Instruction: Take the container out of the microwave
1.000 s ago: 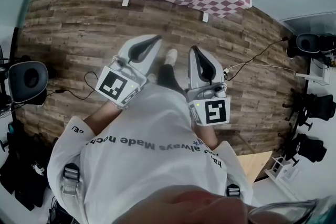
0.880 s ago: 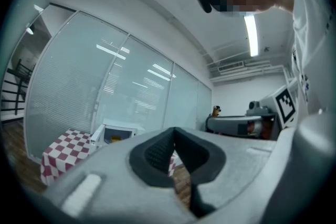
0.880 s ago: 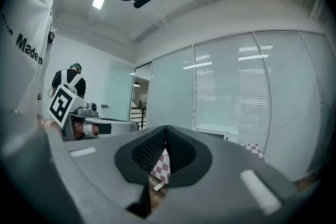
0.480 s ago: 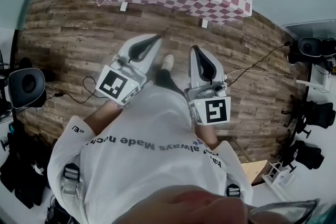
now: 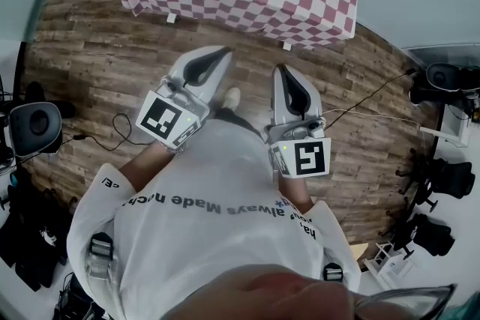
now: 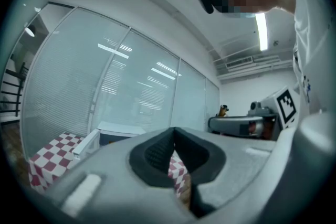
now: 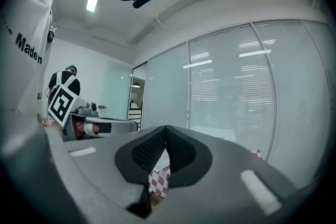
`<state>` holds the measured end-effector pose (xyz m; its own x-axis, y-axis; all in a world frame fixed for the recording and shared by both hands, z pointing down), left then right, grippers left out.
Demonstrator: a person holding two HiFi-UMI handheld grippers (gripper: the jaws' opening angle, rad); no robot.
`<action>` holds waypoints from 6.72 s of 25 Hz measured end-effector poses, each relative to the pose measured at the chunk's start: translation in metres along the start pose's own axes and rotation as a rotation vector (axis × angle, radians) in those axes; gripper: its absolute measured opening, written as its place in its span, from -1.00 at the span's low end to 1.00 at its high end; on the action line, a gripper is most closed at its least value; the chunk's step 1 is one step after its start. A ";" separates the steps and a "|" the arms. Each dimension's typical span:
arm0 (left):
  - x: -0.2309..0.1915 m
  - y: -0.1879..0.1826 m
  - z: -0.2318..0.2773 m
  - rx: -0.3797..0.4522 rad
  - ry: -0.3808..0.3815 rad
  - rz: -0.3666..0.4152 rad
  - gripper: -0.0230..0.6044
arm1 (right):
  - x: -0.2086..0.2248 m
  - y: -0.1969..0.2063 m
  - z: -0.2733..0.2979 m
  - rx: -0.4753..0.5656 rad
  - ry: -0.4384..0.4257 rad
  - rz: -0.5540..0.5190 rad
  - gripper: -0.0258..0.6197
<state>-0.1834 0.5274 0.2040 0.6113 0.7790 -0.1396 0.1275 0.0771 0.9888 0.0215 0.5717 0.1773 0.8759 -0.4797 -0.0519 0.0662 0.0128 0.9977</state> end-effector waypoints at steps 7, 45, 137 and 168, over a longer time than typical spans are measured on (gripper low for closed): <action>-0.004 -0.002 0.055 -0.007 -0.012 0.014 -0.91 | 0.056 0.003 0.015 0.006 -0.011 0.012 -0.92; -0.086 0.004 0.206 -0.006 -0.053 0.028 -0.92 | 0.192 0.019 0.121 -0.015 -0.051 0.014 -0.92; -0.385 0.024 0.455 -0.097 -0.050 -0.053 -0.87 | 0.380 0.064 0.466 -0.118 -0.106 0.069 -0.91; -0.449 0.146 0.447 -0.275 -0.133 -0.167 -0.75 | 0.358 0.196 0.527 -0.328 -0.098 0.173 -0.74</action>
<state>-0.0896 -0.0893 0.3877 0.6985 0.6550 -0.2881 0.0303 0.3751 0.9265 0.0964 -0.0599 0.3774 0.8385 -0.5276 0.1361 0.0852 0.3737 0.9237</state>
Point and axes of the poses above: the fingertips, and each gripper's own axes: z forward along the fingers, x to its right, y out of its underside, the point moved 10 cm from there along -z, backward along the fingers, and after that the axes turned 2 degrees about y, right-handed, at the moved point
